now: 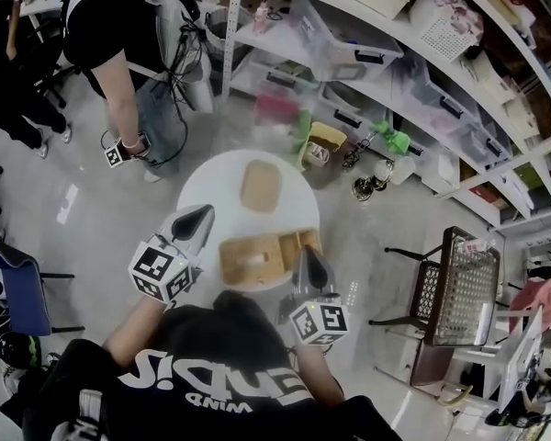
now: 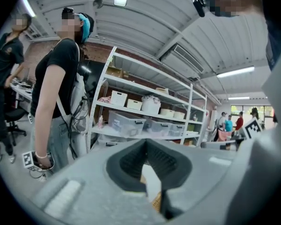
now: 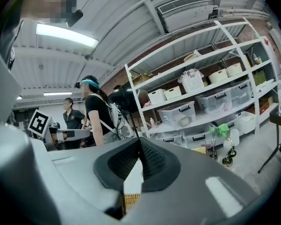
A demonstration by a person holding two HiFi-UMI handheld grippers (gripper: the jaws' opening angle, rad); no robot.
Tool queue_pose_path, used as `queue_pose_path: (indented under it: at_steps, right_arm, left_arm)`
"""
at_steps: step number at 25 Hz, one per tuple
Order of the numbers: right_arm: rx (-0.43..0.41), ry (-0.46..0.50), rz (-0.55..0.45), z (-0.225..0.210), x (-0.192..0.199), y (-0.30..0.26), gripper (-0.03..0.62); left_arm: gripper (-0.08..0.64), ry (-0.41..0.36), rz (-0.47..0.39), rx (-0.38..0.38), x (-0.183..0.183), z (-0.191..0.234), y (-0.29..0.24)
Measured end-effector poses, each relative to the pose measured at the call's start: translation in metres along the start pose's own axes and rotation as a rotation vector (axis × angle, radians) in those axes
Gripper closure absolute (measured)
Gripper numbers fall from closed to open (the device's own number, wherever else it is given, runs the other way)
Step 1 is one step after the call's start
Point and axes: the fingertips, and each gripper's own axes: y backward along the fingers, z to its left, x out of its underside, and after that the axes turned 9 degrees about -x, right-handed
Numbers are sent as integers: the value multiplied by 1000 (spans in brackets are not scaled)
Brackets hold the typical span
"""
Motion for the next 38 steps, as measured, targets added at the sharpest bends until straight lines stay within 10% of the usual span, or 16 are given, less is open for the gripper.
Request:
queue_pose_path:
  at_steps: [16,38]
  right_arm:
    - [-50,-20,26,-13,-6,-57,598]
    - [75,-26,-12,-24,-11,-74,598]
  left_arm:
    - [555,4,67,-2,-3,18,-43]
    - [356,144,243,102,52,54,-117]
